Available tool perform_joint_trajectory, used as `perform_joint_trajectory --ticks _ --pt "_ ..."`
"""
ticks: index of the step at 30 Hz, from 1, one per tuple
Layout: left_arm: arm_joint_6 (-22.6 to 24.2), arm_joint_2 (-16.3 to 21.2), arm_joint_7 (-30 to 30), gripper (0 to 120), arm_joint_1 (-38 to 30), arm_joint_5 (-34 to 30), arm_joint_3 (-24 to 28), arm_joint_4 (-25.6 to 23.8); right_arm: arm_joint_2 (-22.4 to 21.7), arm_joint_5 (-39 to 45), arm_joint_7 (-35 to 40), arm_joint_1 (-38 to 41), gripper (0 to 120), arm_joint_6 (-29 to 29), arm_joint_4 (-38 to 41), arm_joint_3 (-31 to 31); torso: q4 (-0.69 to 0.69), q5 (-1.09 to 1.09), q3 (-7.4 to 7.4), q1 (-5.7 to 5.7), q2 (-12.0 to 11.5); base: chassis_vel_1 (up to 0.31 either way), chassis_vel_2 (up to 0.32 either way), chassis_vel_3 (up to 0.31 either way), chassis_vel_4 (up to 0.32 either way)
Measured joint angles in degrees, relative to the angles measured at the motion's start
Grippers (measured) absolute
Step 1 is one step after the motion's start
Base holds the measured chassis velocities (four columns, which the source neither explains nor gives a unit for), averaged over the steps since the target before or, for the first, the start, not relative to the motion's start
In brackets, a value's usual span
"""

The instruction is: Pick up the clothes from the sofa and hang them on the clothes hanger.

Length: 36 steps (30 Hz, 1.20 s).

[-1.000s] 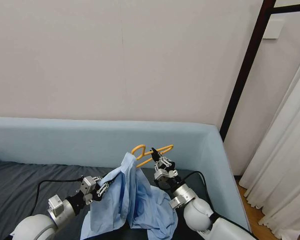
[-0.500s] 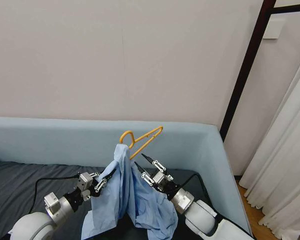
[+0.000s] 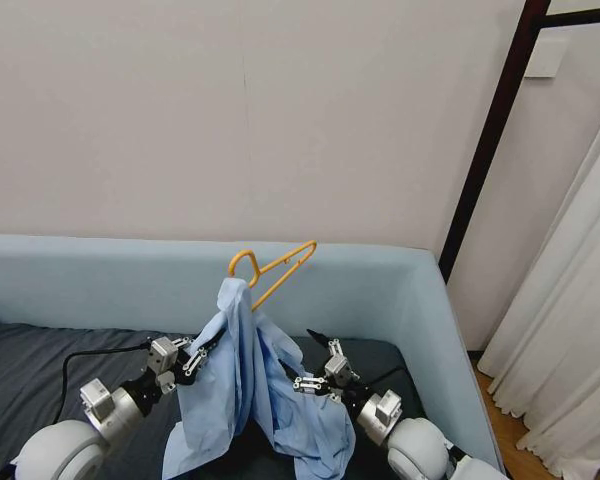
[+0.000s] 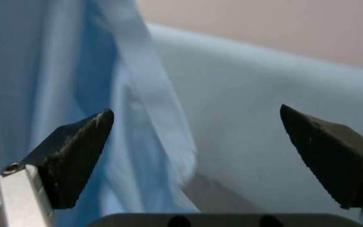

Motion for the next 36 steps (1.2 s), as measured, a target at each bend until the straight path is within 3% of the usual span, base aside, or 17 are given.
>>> perform_joint_trajectory --ticks 2,6,10,12,15,17,20,24,30,36 --pt "-0.16 -0.08 0.71 7 0.38 -0.88 -0.04 0.34 0.94 0.93 2.33 0.01 100 -2.68 -0.62 0.01 -0.01 -0.02 0.0 0.0 0.0 0.0 0.0 0.0 0.0" --pt "-0.86 0.57 3.61 7 1.73 -2.67 -0.09 1.38 5.49 9.84 8.2 0.63 100 -13.89 -2.89 0.19 0.02 -0.02 0.0 0.0 0.0 0.0 0.0 0.0 0.0" --pt "-1.15 1.44 4.53 7 2.62 -2.6 -0.33 1.78 8.1 13.52 8.5 1.07 100 -18.44 -6.26 0.74 0.0 -0.01 0.0 0.0 0.0 0.0 0.0 0.0 0.0" --pt "-1.53 1.67 4.94 7 2.82 -1.78 -0.43 2.51 9.19 13.74 7.37 1.27 100 -18.22 -8.4 1.07 0.0 -0.01 0.0 0.0 0.0 0.0 0.0 0.0 0.0" --pt "-3.08 2.16 6.14 7 3.03 0.16 -0.5 6.08 11.57 14.67 0.84 1.87 100 -13.47 -14.12 2.36 0.0 -0.01 0.0 0.0 0.0 0.0 0.0 0.0 0.0" --pt "-3.34 2.22 6.29 7 3.1 0.28 -0.44 6.68 11.96 14.82 -1.15 1.98 100 -12.06 -15.21 2.64 0.01 -0.02 0.0 0.0 0.0 0.0 0.0 0.0 0.0" --pt "-3.8 2.56 6.82 7 3.18 0.55 -0.31 7.87 13.24 13.72 -10.31 2.44 100 -6.12 -19.35 3.6 0.01 -0.02 0.0 0.0 0.0 0.0 0.0 0.0 0.0" --pt "-4.29 3.52 7.49 7 3.11 0.53 -0.38 8.5 14.14 11.37 -15.98 2.57 100 -3.89 -22.33 3.84 -0.01 -0.01 0.01 0.0 0.0 0.0 0.0 0.0 0.0" --pt "-5.14 4.11 8.5 7 2.5 0.47 -0.44 10.46 18.14 3.65 -18.41 3.66 100 -1.22 -29.09 5.8 0.0 -0.01 0.0 0.0 0.0 0.0 0.0 0.0 0.0" --pt "-5.17 4.63 8.46 7 2.43 0.44 -0.27 10.61 21.8 3.5 -18.59 4.69 100 -0.89 -33.37 7.35 0.01 0.0 0.0 0.0 0.0 0.0 0.0 0.0 0.0"
